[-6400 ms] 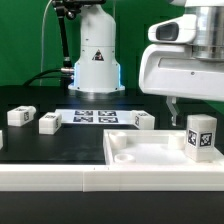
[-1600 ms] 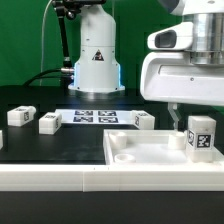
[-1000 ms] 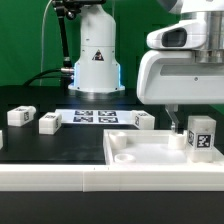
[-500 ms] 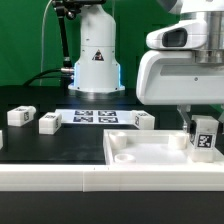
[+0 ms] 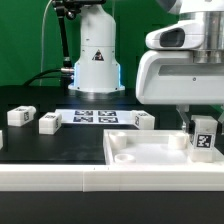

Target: Assemble one leg

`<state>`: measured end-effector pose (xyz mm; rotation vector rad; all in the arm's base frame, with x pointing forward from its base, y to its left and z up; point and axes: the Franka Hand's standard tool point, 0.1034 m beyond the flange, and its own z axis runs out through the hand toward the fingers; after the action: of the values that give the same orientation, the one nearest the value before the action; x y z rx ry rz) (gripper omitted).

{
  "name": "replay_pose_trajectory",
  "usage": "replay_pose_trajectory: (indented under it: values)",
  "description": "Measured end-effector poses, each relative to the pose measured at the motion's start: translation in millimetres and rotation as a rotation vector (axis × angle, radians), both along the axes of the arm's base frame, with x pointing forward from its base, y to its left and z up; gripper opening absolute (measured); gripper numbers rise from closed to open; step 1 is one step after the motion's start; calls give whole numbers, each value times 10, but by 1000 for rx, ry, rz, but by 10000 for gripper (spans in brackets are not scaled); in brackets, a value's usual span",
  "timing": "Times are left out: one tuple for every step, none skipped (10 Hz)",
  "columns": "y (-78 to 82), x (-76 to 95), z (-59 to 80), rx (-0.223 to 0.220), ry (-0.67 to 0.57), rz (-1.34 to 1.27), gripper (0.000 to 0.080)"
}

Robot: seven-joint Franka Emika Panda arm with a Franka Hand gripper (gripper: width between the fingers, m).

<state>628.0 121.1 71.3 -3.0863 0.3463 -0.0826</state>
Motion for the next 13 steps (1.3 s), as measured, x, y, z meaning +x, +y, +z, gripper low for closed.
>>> replay_pose_trajectory:
  values:
    - [-5,1,0,5,3,-97,290]
    - [-11,2,-2,9,5,-206,290]
    - [-15,2,-7,11,6,-281,290]
    - [-24,3,-8,18,9,-397,290]
    - [-29,3,-9,24,11,-489,290]
    - [-35,1,-9,30,15,-598,290]
    - [-36,-2,-10,34,19,-711,290]
    - [-30,-11,-8,35,23,-826,290]
    - [-21,-18,-7,35,25,-904,290]
    - [-8,-31,-6,36,28,-1055,290]
    - [-9,-44,-8,31,30,-1160,290]
    - [-11,-43,-8,36,31,-1213,291]
    - [-22,-37,-9,47,36,-1245,291]
